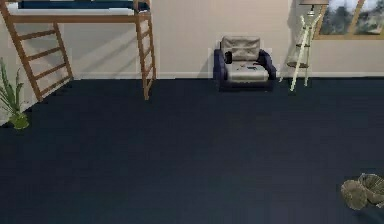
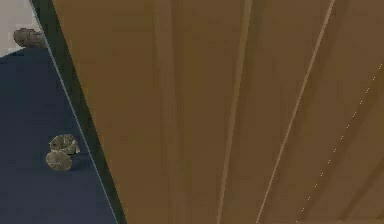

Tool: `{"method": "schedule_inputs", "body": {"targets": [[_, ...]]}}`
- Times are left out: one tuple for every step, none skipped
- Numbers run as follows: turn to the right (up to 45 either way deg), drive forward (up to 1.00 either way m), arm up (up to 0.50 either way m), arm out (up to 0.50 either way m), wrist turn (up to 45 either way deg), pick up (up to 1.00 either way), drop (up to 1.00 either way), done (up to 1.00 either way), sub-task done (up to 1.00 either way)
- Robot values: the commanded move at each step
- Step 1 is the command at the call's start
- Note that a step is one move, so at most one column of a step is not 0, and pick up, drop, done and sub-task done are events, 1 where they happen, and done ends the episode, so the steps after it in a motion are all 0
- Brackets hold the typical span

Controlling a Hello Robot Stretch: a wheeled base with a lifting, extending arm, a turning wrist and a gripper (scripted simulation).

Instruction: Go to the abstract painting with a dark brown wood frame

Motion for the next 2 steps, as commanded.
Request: {"method": "schedule_inputs", "body": {"targets": [[-6.0, 0.0, 0.0, 0.0, 0.0, 0.0, 0.0, 0.0, 0.0], [0.0, 0.35, 0.0, 0.0, 0.0, 0.0, 0.0, 0.0, 0.0]]}}
